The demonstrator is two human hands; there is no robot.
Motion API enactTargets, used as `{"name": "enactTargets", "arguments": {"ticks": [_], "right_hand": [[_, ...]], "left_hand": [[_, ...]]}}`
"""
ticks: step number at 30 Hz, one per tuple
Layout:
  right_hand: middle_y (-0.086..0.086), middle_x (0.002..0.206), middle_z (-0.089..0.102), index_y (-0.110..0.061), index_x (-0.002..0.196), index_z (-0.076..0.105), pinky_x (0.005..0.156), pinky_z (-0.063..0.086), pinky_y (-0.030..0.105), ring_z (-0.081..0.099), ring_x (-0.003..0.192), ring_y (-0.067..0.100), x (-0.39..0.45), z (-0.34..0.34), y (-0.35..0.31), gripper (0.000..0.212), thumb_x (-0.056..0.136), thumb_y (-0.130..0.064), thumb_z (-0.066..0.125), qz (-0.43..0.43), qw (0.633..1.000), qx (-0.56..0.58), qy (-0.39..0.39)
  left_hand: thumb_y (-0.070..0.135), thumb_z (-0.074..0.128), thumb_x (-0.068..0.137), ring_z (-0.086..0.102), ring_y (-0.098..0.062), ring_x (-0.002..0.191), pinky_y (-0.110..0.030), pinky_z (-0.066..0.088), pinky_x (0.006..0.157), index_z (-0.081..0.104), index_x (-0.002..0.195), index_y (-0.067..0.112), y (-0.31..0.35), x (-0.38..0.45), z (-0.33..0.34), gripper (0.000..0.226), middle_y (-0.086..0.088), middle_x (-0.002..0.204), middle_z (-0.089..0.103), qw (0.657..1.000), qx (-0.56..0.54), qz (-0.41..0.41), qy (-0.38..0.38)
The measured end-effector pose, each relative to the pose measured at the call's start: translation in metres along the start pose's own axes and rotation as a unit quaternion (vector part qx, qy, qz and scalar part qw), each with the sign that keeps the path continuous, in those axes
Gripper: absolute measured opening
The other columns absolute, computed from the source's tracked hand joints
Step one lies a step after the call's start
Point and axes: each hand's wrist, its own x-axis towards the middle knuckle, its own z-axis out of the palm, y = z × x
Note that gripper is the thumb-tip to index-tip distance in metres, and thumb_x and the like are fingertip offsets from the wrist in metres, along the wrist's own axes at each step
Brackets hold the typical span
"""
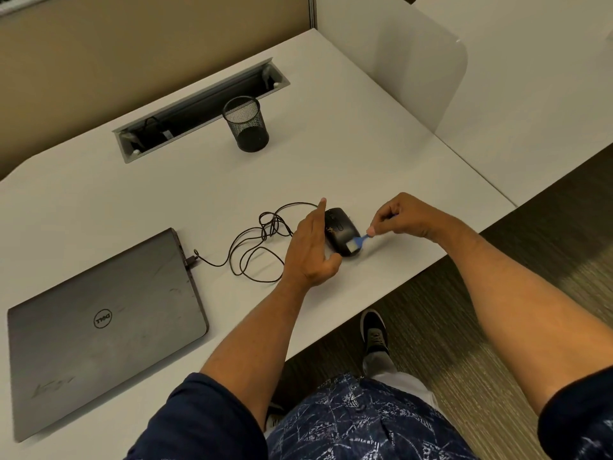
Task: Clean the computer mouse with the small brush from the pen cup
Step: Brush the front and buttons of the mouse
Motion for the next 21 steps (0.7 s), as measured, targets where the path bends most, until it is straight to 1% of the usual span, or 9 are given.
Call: {"name": "enactTargets", "arguments": {"ticks": [2, 4, 6, 9, 10, 13, 15, 19, 21], "right_hand": [[0.003, 0.074, 0.074, -0.024, 0.079, 0.084, 0.063, 0.044, 0.02, 0.057, 0.065, -0.003, 0.003, 0.0, -0.003, 0.018, 0.07, -0.039, 0.086, -0.016, 0.998, 0.023, 0.058], [0.004, 0.076, 0.077, -0.025, 0.077, 0.084, 0.069, 0.048, 0.026, 0.061, 0.07, 0.003, 0.007, 0.003, -0.007, 0.01, 0.074, -0.034, 0.087, -0.025, 0.997, 0.001, 0.076], [0.003, 0.077, 0.078, -0.024, 0.077, 0.083, 0.075, 0.051, 0.029, 0.067, 0.074, 0.006, 0.007, 0.006, -0.009, 0.01, 0.075, -0.033, 0.086, -0.029, 0.998, -0.032, 0.055], [0.002, 0.077, 0.078, -0.025, 0.076, 0.083, 0.079, 0.053, 0.03, 0.068, 0.074, 0.005, 0.001, 0.009, -0.01, 0.011, 0.073, -0.035, 0.085, -0.025, 0.997, -0.074, -0.01], [0.002, 0.078, 0.078, -0.025, 0.076, 0.083, 0.077, 0.053, 0.028, 0.068, 0.074, 0.005, -0.001, 0.009, -0.009, 0.011, 0.073, -0.035, 0.086, -0.026, 0.997, -0.074, -0.015], [-0.004, 0.078, 0.079, -0.025, 0.077, 0.083, 0.067, 0.048, 0.013, 0.068, 0.073, -0.001, -0.003, 0.009, -0.007, 0.008, 0.076, -0.033, 0.087, -0.042, 0.998, -0.004, 0.051], [-0.005, 0.079, 0.079, -0.024, 0.077, 0.083, 0.072, 0.049, 0.017, 0.07, 0.076, 0.0, -0.002, 0.011, -0.008, 0.006, 0.078, -0.029, 0.086, -0.046, 0.996, 0.0, 0.075], [0.003, 0.075, 0.077, -0.022, 0.076, 0.083, 0.076, 0.052, 0.031, 0.068, 0.073, 0.008, -0.004, 0.022, -0.011, 0.008, 0.078, -0.029, 0.084, -0.048, 0.996, -0.071, 0.021], [0.003, 0.073, 0.076, -0.024, 0.074, 0.082, 0.075, 0.052, 0.028, 0.066, 0.072, 0.008, -0.007, 0.024, -0.011, 0.009, 0.077, -0.032, 0.083, -0.054, 0.994, -0.091, 0.004]], "left_hand": [[0.035, 0.056, 0.074, 0.043, -0.031, 0.136, -0.044, 0.039, 0.113, 0.012, 0.161, 0.009, 0.002, 0.0, -0.001, 0.101, -0.016, 0.154, 0.042, 1.0, -0.007, -0.006, 0.0], [0.033, 0.055, 0.074, 0.043, -0.032, 0.137, -0.044, 0.038, 0.113, 0.013, 0.161, 0.008, 0.003, -0.001, -0.002, 0.101, -0.016, 0.154, 0.042, 1.0, -0.009, -0.008, 0.0], [0.033, 0.054, 0.072, 0.043, -0.032, 0.136, -0.044, 0.038, 0.113, 0.013, 0.161, 0.008, 0.004, -0.001, -0.001, 0.101, -0.016, 0.153, 0.042, 1.0, -0.008, -0.009, -0.001], [0.032, 0.057, 0.072, 0.044, -0.031, 0.135, -0.045, 0.04, 0.112, 0.012, 0.161, 0.009, 0.004, -0.001, -0.001, 0.102, -0.015, 0.152, 0.043, 1.0, -0.003, -0.009, -0.002], [0.031, 0.058, 0.072, 0.044, -0.031, 0.135, -0.045, 0.04, 0.112, 0.012, 0.161, 0.009, 0.003, -0.001, -0.001, 0.103, -0.015, 0.152, 0.043, 1.0, -0.001, -0.008, -0.002], [0.032, 0.059, 0.072, 0.044, -0.031, 0.135, -0.043, 0.04, 0.112, 0.012, 0.161, 0.01, 0.003, -0.002, -0.001, 0.103, -0.015, 0.153, 0.042, 1.0, 0.002, -0.006, -0.001], [0.032, 0.059, 0.071, 0.044, -0.03, 0.136, -0.042, 0.04, 0.112, 0.012, 0.162, 0.01, 0.003, -0.002, -0.001, 0.104, -0.015, 0.153, 0.042, 1.0, 0.004, -0.006, -0.003], [0.032, 0.058, 0.07, 0.045, -0.031, 0.134, -0.043, 0.041, 0.111, 0.013, 0.161, 0.009, 0.003, -0.001, 0.0, 0.104, -0.015, 0.151, 0.044, 1.0, 0.006, -0.009, -0.004], [0.032, 0.058, 0.068, 0.046, -0.031, 0.132, -0.045, 0.042, 0.109, 0.014, 0.161, 0.009, 0.002, -0.001, 0.0, 0.105, -0.015, 0.15, 0.045, 1.0, 0.007, -0.007, -0.005]]}}
